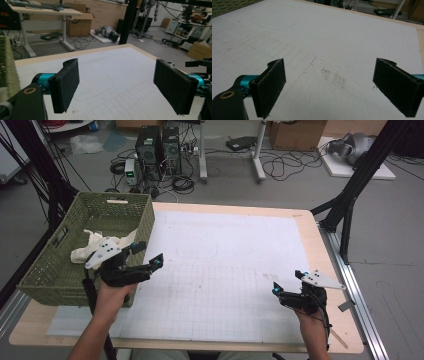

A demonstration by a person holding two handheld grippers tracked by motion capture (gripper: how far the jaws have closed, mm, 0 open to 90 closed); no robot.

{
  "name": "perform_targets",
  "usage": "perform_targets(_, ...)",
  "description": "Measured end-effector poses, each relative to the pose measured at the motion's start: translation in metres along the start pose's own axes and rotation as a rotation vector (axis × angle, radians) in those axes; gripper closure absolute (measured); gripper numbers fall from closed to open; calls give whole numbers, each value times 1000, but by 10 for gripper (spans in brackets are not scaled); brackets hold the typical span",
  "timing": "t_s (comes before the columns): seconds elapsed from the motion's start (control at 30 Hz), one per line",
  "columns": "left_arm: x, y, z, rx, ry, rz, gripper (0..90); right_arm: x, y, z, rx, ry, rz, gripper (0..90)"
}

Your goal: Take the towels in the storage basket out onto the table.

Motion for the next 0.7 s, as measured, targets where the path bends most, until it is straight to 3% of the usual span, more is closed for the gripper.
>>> perform_targets(0.1,-9,-6,-1,8,0,11,213,0,0,1,3,-1,-1,105)
perform_targets(0.2,-21,-15,-8,-10,18,22,214,0,-1,1,6,3,0,105)
perform_targets(0.33,-38,-32,-31,-79,12,62,214,0,0,1,5,0,-2,105)
perform_targets(0.37,-38,-32,-31,-79,12,62,214,0,0,1,5,0,-2,105)
perform_targets(0.4,-42,-38,-43,-96,-5,71,214,0,0,1,7,0,-3,105)
perform_targets(0.43,-42,-38,-43,-96,-5,71,213,0,0,1,7,0,-2,105)
perform_targets(0.47,-45,-41,-54,-114,-14,72,211,0,0,1,7,3,0,105)
perform_targets(0.5,-45,-41,-54,-114,-14,72,209,0,0,1,9,3,2,105)
perform_targets(0.6,-50,-46,-74,-158,-4,61,209,0,1,1,7,2,-2,105)
perform_targets(0.63,-50,-46,-74,-158,-4,61,208,0,1,1,7,2,-2,105)
perform_targets(0.67,-52,-46,-87,-198,-6,39,209,0,1,1,8,5,-5,105)
perform_targets(0.7,-52,-46,-87,-198,-6,39,207,0,1,2,9,2,-3,105)
Point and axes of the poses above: each handheld gripper's, and its own axes: y roughly forward along the jaws, x roughly out of its underside, z roughly to its right, the point moved 1 cm from there along y, roughly forward along the jaws, and after that the axes turned 9 degrees about -y, right-handed, at the moved point
